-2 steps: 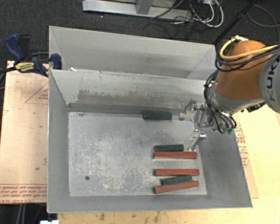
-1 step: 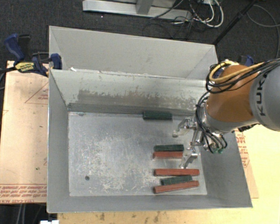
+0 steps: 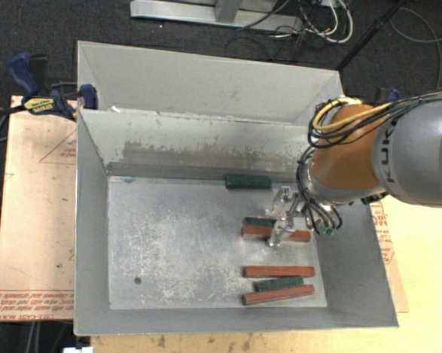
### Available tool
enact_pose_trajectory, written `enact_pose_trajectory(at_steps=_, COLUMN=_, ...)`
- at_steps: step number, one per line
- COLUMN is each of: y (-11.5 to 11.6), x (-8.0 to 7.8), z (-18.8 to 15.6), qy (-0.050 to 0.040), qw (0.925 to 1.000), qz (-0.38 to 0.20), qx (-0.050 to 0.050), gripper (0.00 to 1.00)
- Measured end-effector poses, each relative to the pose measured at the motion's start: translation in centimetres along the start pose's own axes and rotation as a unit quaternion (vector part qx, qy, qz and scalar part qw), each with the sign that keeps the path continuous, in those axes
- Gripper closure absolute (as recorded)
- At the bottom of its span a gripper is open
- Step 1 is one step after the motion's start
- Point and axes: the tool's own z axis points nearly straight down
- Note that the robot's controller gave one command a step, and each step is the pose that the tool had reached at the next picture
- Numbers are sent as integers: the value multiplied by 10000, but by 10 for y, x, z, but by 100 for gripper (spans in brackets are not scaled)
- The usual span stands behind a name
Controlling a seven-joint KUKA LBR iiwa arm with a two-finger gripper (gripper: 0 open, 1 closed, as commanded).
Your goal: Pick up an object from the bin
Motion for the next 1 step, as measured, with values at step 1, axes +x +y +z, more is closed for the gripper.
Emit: enact_pose_trajectory(at_steps=1, y=0, x=0, z=0, qy=0, qw=10000, qz=0, qx=1, gripper=100)
